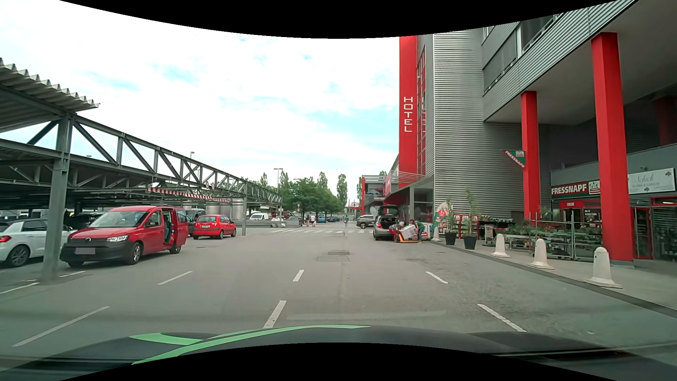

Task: Follow the waypoints while adhering to traffic rules and regulations

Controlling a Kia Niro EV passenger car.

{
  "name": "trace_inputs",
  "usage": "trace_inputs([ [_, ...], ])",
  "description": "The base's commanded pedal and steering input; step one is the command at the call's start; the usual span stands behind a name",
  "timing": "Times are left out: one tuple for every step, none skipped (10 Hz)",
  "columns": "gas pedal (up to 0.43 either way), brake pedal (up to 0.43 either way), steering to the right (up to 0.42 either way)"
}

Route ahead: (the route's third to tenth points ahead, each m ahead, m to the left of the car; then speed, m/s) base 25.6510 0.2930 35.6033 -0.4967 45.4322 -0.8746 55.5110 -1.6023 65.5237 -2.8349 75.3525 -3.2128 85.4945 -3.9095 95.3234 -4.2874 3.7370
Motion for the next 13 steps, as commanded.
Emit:
trace_inputs([
  [0.000,0.000,0.006],
  [0.000,0.000,0.005],
  [0.000,0.000,0.004],
  [0.000,0.000,0.004],
  [0.000,0.000,0.004],
  [0.000,0.000,0.003],
  [0.000,0.000,0.003],
  [0.000,0.000,0.002],
  [0.000,0.000,0.001],
  [0.000,0.000,0.000],
  [0.000,0.000,0.000],
  [0.000,0.000,0.000],
  [0.000,0.000,0.000],
])
